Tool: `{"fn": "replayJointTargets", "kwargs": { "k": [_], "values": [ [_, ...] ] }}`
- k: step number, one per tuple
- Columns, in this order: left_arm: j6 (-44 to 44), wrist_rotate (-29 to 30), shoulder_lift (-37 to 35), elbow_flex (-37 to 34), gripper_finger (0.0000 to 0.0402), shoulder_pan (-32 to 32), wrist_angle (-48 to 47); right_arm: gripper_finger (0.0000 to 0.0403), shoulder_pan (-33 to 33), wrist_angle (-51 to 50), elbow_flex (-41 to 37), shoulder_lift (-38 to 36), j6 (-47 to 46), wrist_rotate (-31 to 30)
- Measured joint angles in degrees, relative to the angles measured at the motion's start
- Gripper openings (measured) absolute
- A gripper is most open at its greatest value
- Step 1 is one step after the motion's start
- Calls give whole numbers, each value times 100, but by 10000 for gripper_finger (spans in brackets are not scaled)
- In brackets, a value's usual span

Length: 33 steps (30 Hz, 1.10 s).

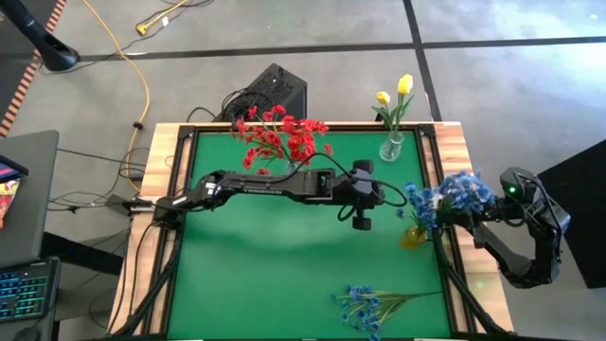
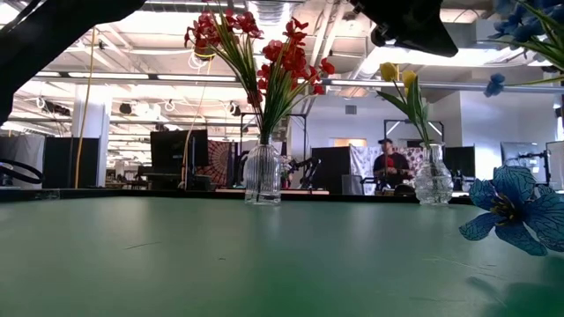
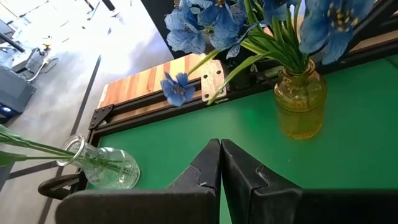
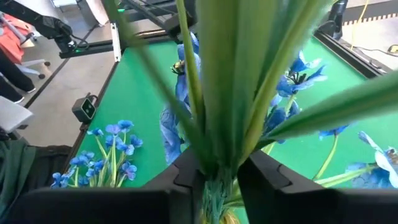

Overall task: Sort flowers into vase by color
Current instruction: Put the top blue flowers into the yellow transparent vase

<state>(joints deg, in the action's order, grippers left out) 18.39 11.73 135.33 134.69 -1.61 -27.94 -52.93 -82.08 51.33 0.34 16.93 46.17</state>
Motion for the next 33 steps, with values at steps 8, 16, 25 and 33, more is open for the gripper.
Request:
{"fn": "replayJointTargets", "kwargs": {
  "k": [8,16,25,33],
  "values": [
    [2,2,0,0,0,0,0,191,2,34,2,12,-228,-50],
    [46,9,0,0,0,0,2,237,362,-57,2,431,-971,-131],
    [48,4,0,0,0,2,-6,232,1125,-775,2,1473,-1070,-913],
    [127,4,0,0,0,2,-140,223,1849,-788,2,2199,-1378,-1036]
  ]
}}
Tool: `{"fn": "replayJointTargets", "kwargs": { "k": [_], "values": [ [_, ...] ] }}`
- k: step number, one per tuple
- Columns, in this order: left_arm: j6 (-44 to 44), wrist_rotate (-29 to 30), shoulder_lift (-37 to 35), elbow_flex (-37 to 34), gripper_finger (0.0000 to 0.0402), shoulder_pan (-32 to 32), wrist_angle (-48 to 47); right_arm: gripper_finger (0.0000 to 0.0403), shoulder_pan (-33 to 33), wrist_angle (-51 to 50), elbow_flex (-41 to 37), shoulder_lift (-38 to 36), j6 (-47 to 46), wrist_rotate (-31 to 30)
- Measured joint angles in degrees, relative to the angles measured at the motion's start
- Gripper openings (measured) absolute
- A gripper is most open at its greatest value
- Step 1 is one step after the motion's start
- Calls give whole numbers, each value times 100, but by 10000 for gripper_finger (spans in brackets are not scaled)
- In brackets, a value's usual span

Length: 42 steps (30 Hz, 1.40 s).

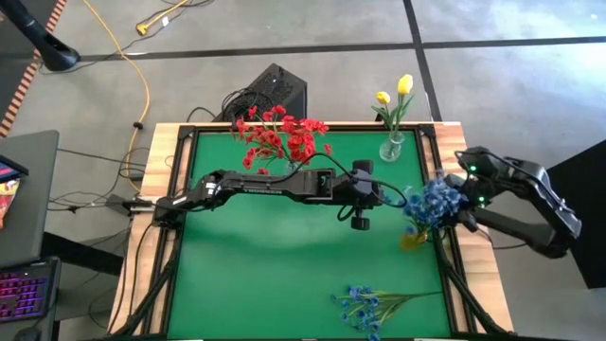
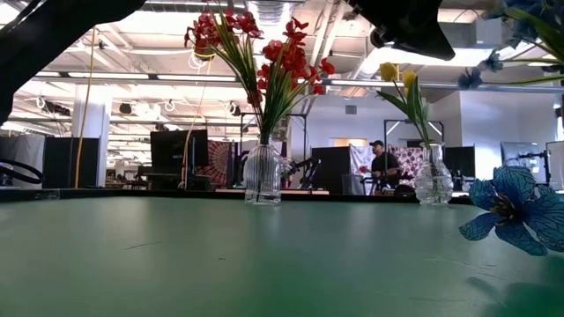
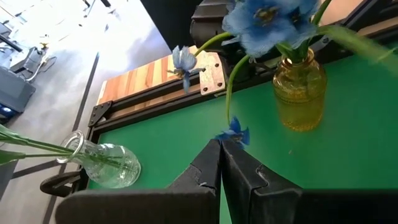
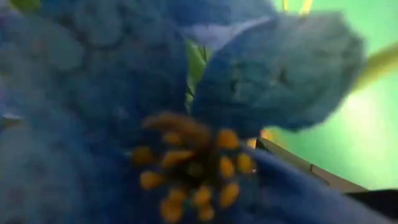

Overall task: Sort flowers into vase by color
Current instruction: Put the top blue flowers into the yellow transparent vase

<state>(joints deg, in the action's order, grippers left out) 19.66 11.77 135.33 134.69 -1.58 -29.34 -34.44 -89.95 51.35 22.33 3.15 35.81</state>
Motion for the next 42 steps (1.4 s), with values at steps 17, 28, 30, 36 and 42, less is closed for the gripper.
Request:
{"fn": "replayJointTargets", "kwargs": {
  "k": [17,28,30,36,42],
  "values": [
    [13,-4,0,0,0,0,-124,214,1950,-9,0,798,-2500,359],
    [55,-48,0,0,0,1,-187,176,2803,-7,801,793,-3624,-435],
    [55,-107,0,0,0,2,-207,171,2871,-8,1029,793,-3749,-478],
    [55,-109,0,0,0,2,-249,166,3004,-4,1613,793,-3846,-580],
    [52,-109,0,0,0,2,-344,165,3156,-7,2023,793,-4253,-476]
  ]
}}
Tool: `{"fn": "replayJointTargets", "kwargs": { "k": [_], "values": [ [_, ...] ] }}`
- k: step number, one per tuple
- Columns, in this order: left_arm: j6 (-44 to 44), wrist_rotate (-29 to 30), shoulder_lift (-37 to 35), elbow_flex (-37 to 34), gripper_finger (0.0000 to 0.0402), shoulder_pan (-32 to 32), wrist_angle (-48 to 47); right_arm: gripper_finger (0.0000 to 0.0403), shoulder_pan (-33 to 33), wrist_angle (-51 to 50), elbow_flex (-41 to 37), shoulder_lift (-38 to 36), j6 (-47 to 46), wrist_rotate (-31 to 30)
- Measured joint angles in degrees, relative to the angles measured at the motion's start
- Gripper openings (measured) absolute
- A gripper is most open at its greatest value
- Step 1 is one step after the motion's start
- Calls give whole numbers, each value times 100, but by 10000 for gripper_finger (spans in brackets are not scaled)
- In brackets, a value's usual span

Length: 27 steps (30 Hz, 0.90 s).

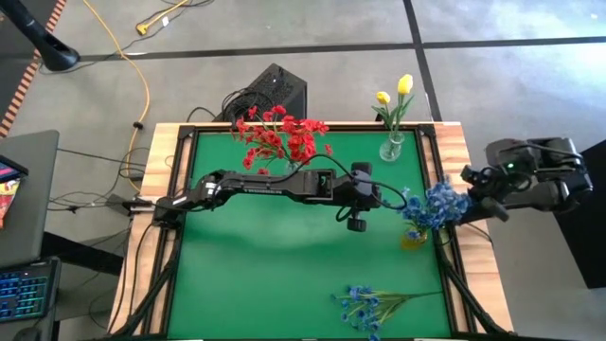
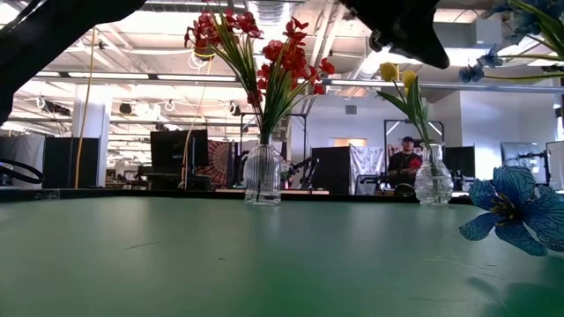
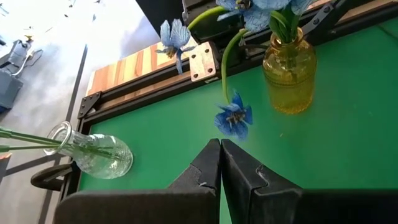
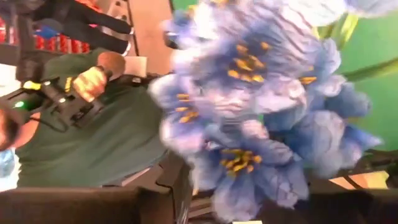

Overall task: Sort flowers into vase by color
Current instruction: Put the top blue flowers into the yellow transparent vase, then put the blue flowers into the yellow transparent vase

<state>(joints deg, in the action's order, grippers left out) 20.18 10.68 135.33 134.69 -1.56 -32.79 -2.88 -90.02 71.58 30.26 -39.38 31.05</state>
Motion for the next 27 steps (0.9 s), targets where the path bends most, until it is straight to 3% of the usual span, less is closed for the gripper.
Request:
{"fn": "replayJointTargets", "kwargs": {
  "k": [16,27],
  "values": [
    [-4,-220,0,0,0,-97,-235,165,125,46,1303,0,4,-78],
    [-37,-964,0,0,0,-545,-561,165,-3,664,1496,-2,1142,-284]
  ]
}}
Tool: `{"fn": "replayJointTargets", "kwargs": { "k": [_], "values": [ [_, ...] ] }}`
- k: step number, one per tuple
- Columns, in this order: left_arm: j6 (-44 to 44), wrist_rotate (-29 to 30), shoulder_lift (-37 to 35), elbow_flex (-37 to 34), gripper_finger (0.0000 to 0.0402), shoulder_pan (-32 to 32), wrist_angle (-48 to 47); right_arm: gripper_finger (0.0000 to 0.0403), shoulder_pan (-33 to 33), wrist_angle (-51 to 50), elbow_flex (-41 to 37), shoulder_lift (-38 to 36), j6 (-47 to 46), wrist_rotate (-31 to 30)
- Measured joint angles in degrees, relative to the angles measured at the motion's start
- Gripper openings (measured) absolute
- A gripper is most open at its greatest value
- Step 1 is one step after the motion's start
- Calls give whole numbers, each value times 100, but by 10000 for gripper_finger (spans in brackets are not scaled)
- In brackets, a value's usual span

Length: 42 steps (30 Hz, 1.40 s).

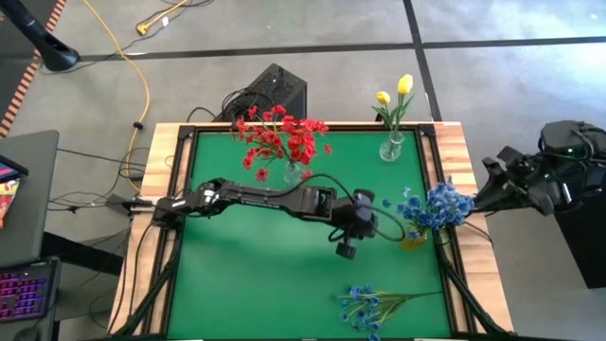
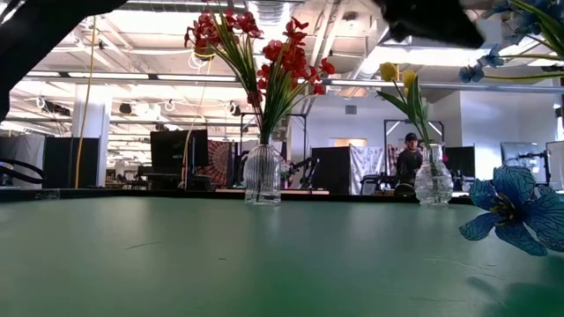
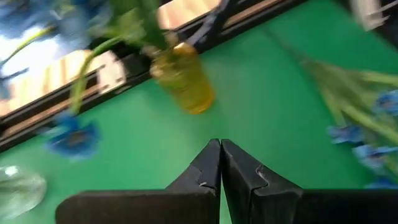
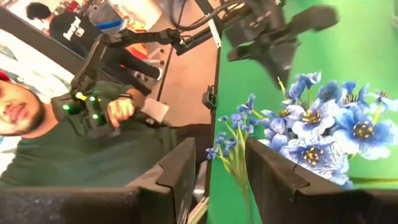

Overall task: Sort flowers into vase by color
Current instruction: Put the blue flowers into the yellow transparent vase

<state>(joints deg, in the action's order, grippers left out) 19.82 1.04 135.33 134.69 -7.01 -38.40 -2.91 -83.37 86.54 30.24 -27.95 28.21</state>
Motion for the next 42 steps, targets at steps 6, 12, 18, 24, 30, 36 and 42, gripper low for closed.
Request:
{"fn": "replayJointTargets", "kwargs": {
  "k": [6,12,18,24,30,36,42],
  "values": [
    [-406,-76,0,0,0,-438,140,165,-135,2,-2,1,439,7],
    [-1008,58,74,0,0,-1005,1079,165,-220,4,-2,2,616,15],
    [-1489,674,433,-2,0,-1522,2515,166,-217,-39,-4,4,837,22],
    [-1976,930,952,0,0,-1738,4014,166,-214,-57,-4,4,945,20],
    [-2572,842,1447,-2,12,-1744,4719,166,-214,-57,-4,2,1138,20],
    [-2609,460,1683,-2,94,-1739,4899,166,-307,-57,-4,2,1149,14],
    [-2498,403,1792,-4,206,-1666,4403,166,-524,-42,-4,4,1420,9]
  ]
}}
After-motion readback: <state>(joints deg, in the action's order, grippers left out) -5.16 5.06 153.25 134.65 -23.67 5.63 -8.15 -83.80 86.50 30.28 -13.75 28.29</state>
